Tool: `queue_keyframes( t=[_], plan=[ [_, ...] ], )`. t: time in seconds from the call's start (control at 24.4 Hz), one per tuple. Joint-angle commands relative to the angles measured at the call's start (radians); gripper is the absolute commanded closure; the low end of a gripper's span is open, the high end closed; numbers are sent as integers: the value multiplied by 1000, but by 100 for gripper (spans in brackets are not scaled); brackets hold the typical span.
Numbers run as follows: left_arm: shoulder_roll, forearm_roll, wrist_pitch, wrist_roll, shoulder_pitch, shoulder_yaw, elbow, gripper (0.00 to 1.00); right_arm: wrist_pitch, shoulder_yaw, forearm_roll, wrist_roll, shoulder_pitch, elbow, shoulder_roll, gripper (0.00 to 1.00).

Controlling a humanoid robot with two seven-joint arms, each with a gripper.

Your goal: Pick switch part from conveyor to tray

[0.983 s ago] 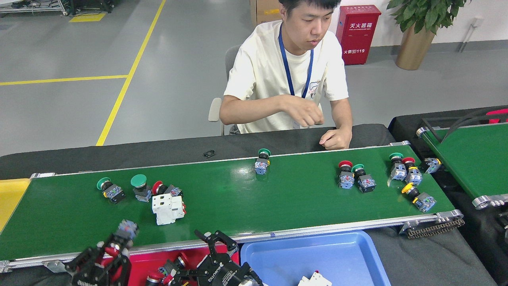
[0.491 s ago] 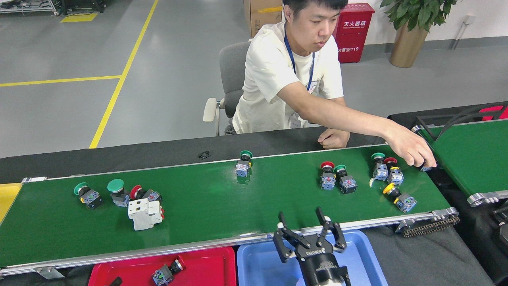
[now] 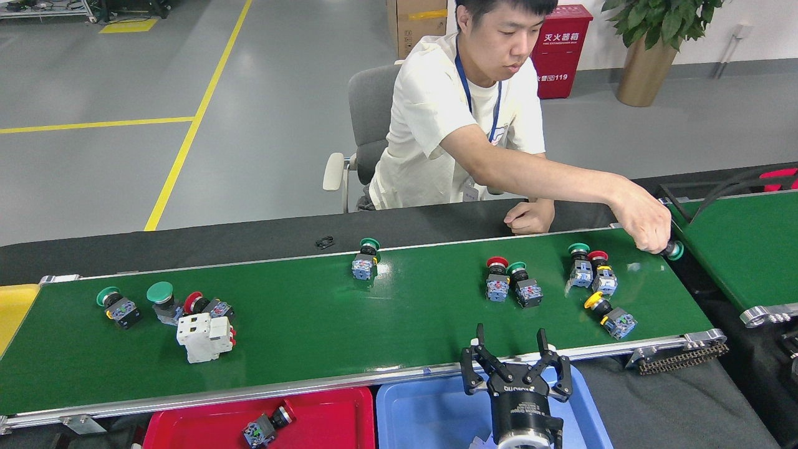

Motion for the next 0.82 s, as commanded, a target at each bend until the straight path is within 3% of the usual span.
queue_keyframes(
  t=[0.0, 0.16, 0.33, 0.61, 0.78],
  plan=[
    [20, -4, 8, -42, -53, -27, -8, 0, 7, -3, -2, 23, -22, 3, 4, 3],
    [35, -4, 11, -152, -153, -44, 23, 0, -66, -4, -7, 78, -88, 55, -1, 3],
    [77, -4, 28, -154, -191, -44, 112, 0, -165, -3, -78, 79, -148, 131, 5, 3],
    [132, -4, 48, -155, -281, -39, 220, 0, -185, -1, -82, 79, -195, 203, 19, 3],
    [155, -4, 49, -157, -355, -41, 312, 0, -220, -1, -82, 78, -249, 278, 56, 3]
  ],
)
